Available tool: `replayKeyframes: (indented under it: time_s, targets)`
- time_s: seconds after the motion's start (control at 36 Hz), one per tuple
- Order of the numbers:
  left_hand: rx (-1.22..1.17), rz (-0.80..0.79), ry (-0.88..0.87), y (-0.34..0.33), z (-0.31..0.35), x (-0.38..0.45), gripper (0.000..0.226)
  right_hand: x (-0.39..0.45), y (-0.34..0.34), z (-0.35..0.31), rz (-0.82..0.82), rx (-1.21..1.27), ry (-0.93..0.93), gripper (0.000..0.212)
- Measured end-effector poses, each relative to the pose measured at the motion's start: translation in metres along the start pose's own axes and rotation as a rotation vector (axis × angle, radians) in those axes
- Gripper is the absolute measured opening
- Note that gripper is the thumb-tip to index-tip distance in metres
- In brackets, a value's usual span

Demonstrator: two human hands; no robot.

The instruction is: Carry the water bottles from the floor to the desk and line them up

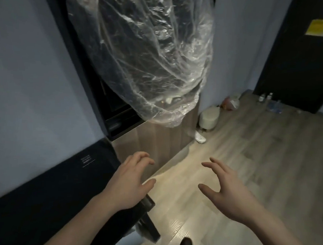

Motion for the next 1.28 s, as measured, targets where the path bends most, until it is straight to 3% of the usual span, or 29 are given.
replayKeyframes:
  time_s: [0.36,0.75,1.28]
  targets:
    - [0.085,-0.130,-0.152,-0.105,0.065,0.243,0.059,0.100,0.070,0.185,-0.007,-0.063,-0.247,0.074]
    - [0.167,-0.324,-0.372,-0.216,0.207,0.454,0.066,0.161,0.148,0.383,0.053,-0.029,-0.469,0.075]
    - [0.136,-0.260,-0.254,-0.352,0.376,0.690,0.069,0.288,0.266,0.687,-0.016,-0.070,-0.413,0.074]
Point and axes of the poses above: each hand's wrist, its own x-axis towards the middle knuckle, its own y-axis out of the back of the hand, z = x × y, the point moved 7 cm from there along x, towards the middle knuckle, and after that the axes turned 14 degrees about -x, right-handed, at the moved point
